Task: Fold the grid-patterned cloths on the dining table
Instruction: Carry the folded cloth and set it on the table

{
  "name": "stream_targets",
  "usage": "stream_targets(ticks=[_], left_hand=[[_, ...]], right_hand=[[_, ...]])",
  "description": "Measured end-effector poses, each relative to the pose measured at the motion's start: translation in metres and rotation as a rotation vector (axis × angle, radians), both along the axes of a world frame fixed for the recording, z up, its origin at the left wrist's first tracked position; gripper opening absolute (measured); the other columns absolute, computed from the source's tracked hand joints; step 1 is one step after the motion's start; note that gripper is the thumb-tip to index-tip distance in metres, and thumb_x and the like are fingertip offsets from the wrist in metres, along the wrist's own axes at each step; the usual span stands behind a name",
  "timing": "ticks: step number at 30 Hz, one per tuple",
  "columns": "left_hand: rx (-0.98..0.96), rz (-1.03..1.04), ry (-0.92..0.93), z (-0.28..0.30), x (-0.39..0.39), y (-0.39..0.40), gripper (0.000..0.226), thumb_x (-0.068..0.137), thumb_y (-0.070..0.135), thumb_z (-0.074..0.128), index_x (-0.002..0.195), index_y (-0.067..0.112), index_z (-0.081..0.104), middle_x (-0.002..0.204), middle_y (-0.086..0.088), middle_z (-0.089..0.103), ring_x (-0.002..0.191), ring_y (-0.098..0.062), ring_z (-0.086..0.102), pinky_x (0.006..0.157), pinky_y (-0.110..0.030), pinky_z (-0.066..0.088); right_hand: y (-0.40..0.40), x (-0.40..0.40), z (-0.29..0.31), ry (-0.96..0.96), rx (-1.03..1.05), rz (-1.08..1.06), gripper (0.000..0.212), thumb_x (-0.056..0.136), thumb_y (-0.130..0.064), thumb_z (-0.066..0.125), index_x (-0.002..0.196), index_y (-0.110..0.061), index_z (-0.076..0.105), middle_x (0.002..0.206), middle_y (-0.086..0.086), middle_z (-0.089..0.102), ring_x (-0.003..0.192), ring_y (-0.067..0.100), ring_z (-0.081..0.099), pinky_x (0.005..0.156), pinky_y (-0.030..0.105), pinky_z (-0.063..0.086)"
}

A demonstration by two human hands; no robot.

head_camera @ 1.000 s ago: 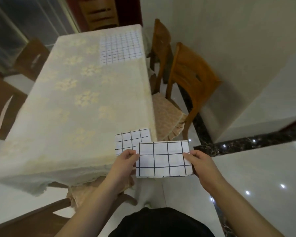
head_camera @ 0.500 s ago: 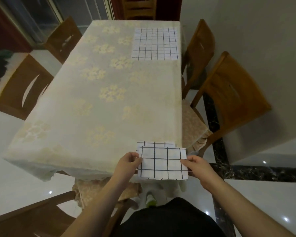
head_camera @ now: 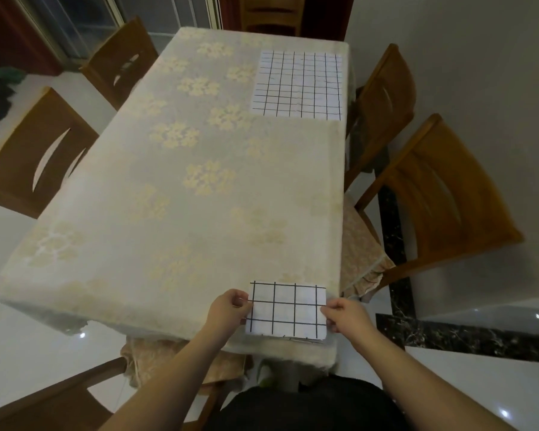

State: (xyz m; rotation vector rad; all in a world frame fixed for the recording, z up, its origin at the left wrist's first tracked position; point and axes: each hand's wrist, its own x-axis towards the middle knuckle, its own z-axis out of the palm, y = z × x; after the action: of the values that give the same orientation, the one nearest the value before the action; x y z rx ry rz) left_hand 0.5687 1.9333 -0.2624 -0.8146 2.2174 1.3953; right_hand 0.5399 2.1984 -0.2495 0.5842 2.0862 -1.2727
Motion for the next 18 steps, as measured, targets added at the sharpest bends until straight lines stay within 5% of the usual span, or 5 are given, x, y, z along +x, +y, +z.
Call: stream_targets(ticks=[6, 14, 18], left_hand=[[-0.077, -0.001, 0.010, -0.015, -0.004, 0.001, 0.013, 0.086, 0.021, 0.070, 0.097, 0.019, 0.064, 0.087, 0.002, 0.068, 0.078, -0.015, 0.067, 0.076, -0.039, 0.060], [-0.115, -0.009, 0.025, -0.021, -0.003, 0.002, 0.011, 0.085, 0.024, 0.071, 0.091, 0.023, 0.062, 0.084, 0.005, 0.066, 0.076, -0.013, 0.065, 0.076, -0.037, 0.059], [-0.223, 0.044, 0.152, -0.014, 0.001, 0.008, 0.017, 0.086, 0.033, 0.068, 0.089, 0.020, 0.057, 0.081, 0.003, 0.062, 0.073, -0.014, 0.061, 0.061, -0.021, 0.045]], right_hand=[[0.001, -0.005, -0.009, 0.019, 0.059, 0.051, 0.006, 0.086, -0.016, 0.070, 0.085, -0.018, 0.064, 0.079, 0.010, 0.070, 0.072, 0.019, 0.065, 0.071, 0.034, 0.055], [0.003, -0.005, -0.022, -0.003, 0.093, 0.089, 0.013, 0.086, -0.021, 0.071, 0.095, -0.014, 0.065, 0.079, 0.003, 0.068, 0.074, 0.016, 0.066, 0.073, 0.031, 0.054], [0.006, -0.006, -0.020, 0.074, 0.203, 0.127, 0.024, 0.089, -0.042, 0.064, 0.092, -0.019, 0.062, 0.083, -0.005, 0.064, 0.077, 0.012, 0.062, 0.072, 0.030, 0.051]])
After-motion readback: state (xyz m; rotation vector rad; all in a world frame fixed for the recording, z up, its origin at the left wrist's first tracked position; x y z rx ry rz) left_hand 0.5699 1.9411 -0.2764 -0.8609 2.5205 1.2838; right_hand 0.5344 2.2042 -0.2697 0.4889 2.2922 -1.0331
